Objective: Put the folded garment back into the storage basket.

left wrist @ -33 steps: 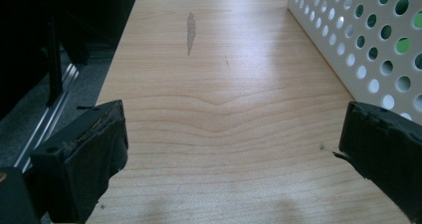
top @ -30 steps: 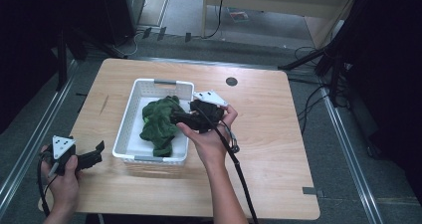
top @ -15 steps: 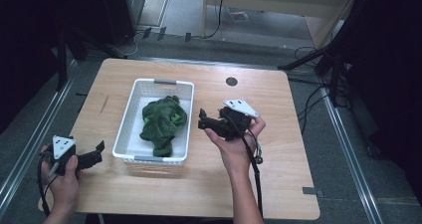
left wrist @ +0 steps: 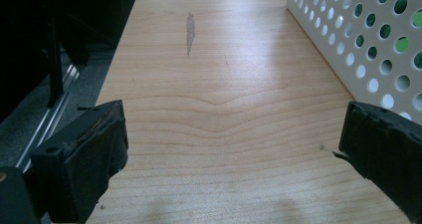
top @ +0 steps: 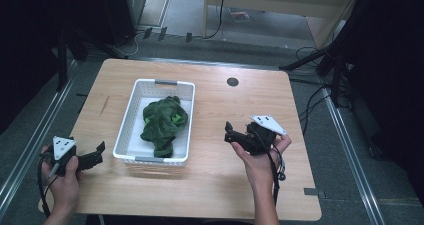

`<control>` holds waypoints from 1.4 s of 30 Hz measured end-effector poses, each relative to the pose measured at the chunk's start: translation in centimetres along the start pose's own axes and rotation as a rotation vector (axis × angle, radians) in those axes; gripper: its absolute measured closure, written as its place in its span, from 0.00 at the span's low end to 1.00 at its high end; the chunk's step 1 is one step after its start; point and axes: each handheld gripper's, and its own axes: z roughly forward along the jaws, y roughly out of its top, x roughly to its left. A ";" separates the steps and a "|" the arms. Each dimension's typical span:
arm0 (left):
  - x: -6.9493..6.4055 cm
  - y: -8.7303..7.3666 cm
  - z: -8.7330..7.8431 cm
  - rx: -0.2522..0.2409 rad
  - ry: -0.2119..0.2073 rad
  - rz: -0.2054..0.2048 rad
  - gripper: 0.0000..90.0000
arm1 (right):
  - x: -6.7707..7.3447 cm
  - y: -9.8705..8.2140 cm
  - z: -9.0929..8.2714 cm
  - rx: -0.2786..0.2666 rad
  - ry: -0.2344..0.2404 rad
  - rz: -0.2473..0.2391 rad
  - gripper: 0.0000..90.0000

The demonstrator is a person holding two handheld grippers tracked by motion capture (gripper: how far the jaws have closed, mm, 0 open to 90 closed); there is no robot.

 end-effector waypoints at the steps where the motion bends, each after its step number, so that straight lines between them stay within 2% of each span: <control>1: 0.0 0.0 0.0 0.001 0.000 0.001 0.00 | -0.4 -0.2 -0.1 -0.001 -0.004 0.002 0.00; 9: 0.0 0.0 0.0 0.001 -0.001 0.003 0.00 | -3.1 -2.2 -0.8 0.013 -0.028 0.014 0.00; 11: 0.0 0.0 0.0 0.001 -0.001 0.003 0.00 | -3.4 -2.5 -0.9 0.014 -0.032 0.018 0.00; 19: 0.0 0.0 0.0 0.002 -0.002 0.006 0.00 | -6.4 -4.7 -1.7 0.028 -0.089 0.043 0.00; 23: 0.0 0.0 0.0 0.000 -0.001 0.006 0.00 | -7.4 -5.5 -2.1 0.036 -0.105 0.054 0.00; 24: 0.0 0.0 0.0 0.000 -0.001 0.005 0.00 | -8.0 -6.0 -2.3 0.036 -0.112 0.054 0.00; 35: 0.0 0.0 0.0 0.002 -0.001 0.006 0.00 | -10.7 -8.4 -3.3 0.046 -0.154 0.068 0.00; 42: 0.0 0.0 0.0 0.000 -0.001 0.003 0.00 | -12.0 -9.5 -4.3 0.046 -0.147 0.069 0.00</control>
